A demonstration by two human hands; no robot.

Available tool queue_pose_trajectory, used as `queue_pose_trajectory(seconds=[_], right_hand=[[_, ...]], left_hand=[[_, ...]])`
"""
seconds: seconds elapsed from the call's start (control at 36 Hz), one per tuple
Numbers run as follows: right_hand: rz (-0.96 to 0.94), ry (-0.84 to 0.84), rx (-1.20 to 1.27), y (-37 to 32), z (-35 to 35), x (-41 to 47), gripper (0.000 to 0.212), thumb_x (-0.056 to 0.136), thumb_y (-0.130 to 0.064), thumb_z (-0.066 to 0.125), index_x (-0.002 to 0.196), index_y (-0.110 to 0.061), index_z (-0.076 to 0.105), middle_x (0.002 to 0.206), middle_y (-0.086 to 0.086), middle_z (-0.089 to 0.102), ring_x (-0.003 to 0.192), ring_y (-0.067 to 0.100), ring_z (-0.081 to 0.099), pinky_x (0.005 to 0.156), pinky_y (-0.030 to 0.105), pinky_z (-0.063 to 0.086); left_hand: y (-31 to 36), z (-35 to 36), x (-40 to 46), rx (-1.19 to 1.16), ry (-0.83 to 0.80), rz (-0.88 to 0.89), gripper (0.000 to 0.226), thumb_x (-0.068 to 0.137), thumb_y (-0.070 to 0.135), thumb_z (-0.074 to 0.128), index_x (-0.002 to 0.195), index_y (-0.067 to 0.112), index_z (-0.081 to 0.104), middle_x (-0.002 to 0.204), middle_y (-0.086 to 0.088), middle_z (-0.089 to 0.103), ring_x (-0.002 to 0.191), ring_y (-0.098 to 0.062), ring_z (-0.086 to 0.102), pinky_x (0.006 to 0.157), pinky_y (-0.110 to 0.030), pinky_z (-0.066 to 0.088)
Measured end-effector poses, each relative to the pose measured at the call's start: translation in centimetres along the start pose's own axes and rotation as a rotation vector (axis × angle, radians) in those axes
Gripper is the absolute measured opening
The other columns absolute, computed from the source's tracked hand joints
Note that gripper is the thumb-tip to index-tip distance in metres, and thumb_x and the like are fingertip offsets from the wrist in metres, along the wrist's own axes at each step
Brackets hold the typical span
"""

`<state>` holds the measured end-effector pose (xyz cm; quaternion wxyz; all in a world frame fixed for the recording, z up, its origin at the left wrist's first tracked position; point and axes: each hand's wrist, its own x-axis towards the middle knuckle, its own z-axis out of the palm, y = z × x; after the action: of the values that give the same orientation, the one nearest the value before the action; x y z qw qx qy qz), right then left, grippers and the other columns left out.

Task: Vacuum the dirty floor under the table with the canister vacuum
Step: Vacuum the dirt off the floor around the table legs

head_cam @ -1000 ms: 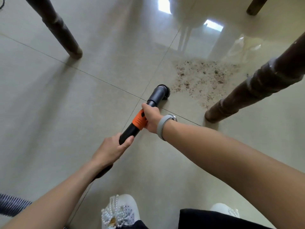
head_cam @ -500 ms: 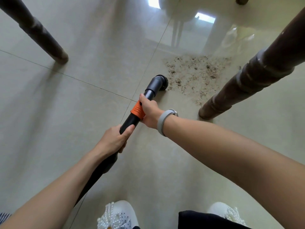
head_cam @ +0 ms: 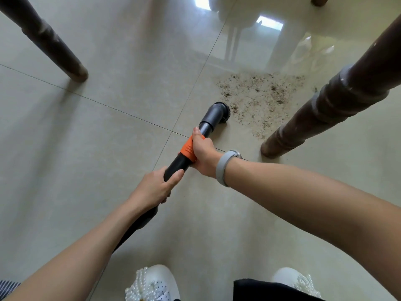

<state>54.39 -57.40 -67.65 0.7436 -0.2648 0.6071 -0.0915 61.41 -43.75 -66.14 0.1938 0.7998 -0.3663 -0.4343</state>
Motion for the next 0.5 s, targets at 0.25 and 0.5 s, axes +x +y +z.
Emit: queue_pose_trajectory(seconds=[0.25, 0.5], right_hand=[[-0.047, -0.019, -0.024, -4.9, -0.2, 1.6, 0.046, 0.097, -0.048, 0.045, 0.119, -0.008, 0.039, 0.095, 0.007, 0.05, 0.109, 0.035, 0.06, 0.09, 0.052, 0.052], [-0.134, 0.021, 0.076, -6.2, 1.0, 2.0, 0.032, 0.096, -0.04, 0.053, 0.081, -0.013, 0.043, 0.077, 0.005, 0.052, 0.067, 0.021, 0.06, 0.083, 0.039, 0.056]], left_hand=[[-0.2, 0.1, 1.5, 0.186, 0.045, -0.025, 0.046, 0.085, 0.07, 0.039, 0.086, 0.025, 0.051, 0.07, 0.004, 0.068, 0.068, -0.013, 0.064, 0.069, -0.033, 0.05], [-0.3, -0.8, 3.4, 0.127, 0.119, 0.053, 0.042, 0.086, 0.063, 0.049, 0.068, 0.025, 0.048, 0.064, 0.005, 0.062, 0.065, -0.011, 0.058, 0.058, -0.027, 0.039]])
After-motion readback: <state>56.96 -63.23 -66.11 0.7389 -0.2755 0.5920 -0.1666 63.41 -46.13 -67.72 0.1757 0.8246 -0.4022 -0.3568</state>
